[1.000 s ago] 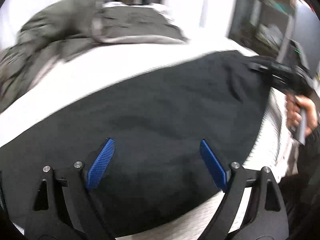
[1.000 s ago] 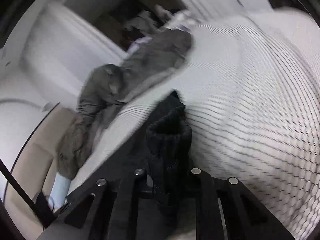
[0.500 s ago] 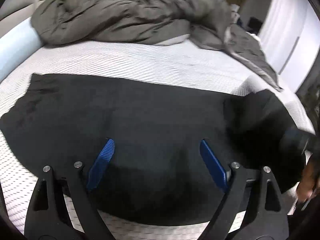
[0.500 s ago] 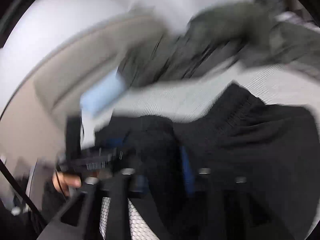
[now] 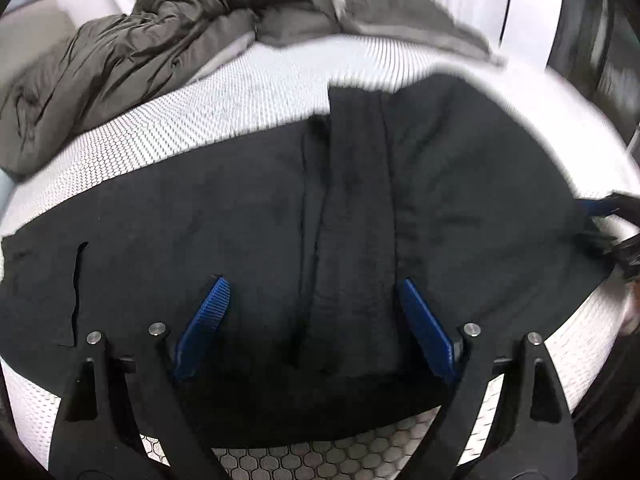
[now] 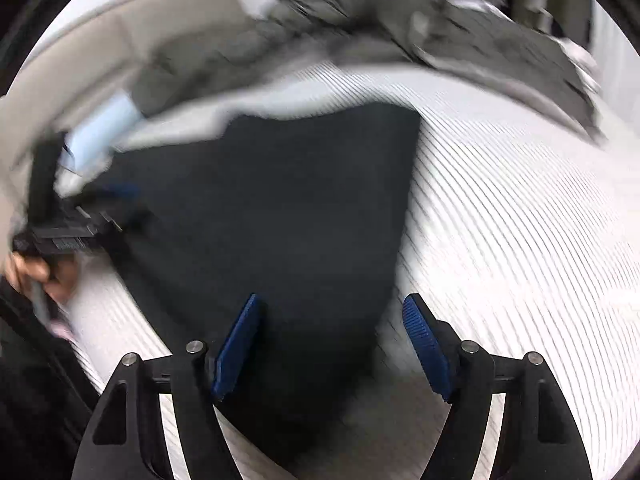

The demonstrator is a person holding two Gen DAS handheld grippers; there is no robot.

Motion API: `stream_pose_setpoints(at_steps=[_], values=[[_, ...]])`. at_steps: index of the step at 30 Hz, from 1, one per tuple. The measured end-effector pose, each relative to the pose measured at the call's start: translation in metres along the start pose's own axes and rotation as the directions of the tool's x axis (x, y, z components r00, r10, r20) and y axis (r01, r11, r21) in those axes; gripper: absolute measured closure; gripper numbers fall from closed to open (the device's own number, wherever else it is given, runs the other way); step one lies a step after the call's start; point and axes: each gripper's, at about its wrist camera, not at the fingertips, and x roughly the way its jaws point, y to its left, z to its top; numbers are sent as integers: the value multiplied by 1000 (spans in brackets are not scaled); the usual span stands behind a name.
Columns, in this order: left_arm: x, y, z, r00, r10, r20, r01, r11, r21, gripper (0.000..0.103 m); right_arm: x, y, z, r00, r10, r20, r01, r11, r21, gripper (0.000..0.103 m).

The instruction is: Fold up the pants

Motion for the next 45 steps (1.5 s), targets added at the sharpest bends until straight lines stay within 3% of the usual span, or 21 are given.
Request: stream_pose_setpoints(at_steps=[4,7,9,13,17,21,22,25,26,27,29,33,34,35,37,39,40,43,45], values=[[-12,3,-3,1000,-15,21,15,1000,1,15,-24,-24,-20,996,75,51,-77,996,41,27],[-23,17,11,995,-58,85,64,996,-69,15,-40,-39,-19,985,119,127,-135,984,118,27],[-16,27,31,988,-126,91,137,982,-132,15,-38,-47,-13,983,114,146,-140,973,183,27],[15,34,75,964,-263,35,265,945,-189,15,-29,-47,3,978,145,151,-177,956,232,27],[54,33,109,951,-300,-78,281,941,-189,17,-27,-36,21,974,169,148,-194,965,175,27],[91,33,128,900,-397,-177,366,912,-186,17,-15,-38,37,974,186,126,-204,967,154,27],[94,33,130,896,-405,-179,374,909,-184,18,-12,-40,40,974,192,124,-211,964,162,27],[95,41,135,893,-432,-124,398,888,-229,55,-1,-41,49,973,200,119,-219,960,176,27],[92,46,134,891,-443,-95,407,875,-263,73,1,-39,51,973,197,120,-216,960,179,27],[85,51,131,887,-459,-60,427,861,-275,78,2,-40,54,973,198,122,-218,958,184,27],[65,57,128,892,-451,-16,430,861,-270,86,1,-41,57,970,203,132,-225,955,191,27],[39,75,120,928,-372,16,364,897,-251,85,6,-29,69,963,227,146,-251,951,178,27],[42,78,116,941,-340,-4,328,911,-250,82,9,-24,71,964,228,136,-249,954,167,27],[52,81,111,948,-315,-44,292,918,-268,69,10,-22,71,966,224,128,-243,957,159,27],[64,84,101,947,-299,-114,255,920,-296,53,21,-14,73,974,208,94,-220,966,137,27],[52,90,96,948,-311,-72,272,906,-325,49,30,-13,71,981,188,55,-194,972,136,27],[46,91,94,953,-295,-74,257,910,-327,41,31,-15,69,982,186,45,-191,971,142,27],[7,93,83,983,-181,-40,160,939,-306,34,24,-23,61,978,202,46,-207,966,155,26],[-21,84,70,993,-117,13,116,950,-289,25,19,-28,51,969,246,36,-248,954,168,26]])
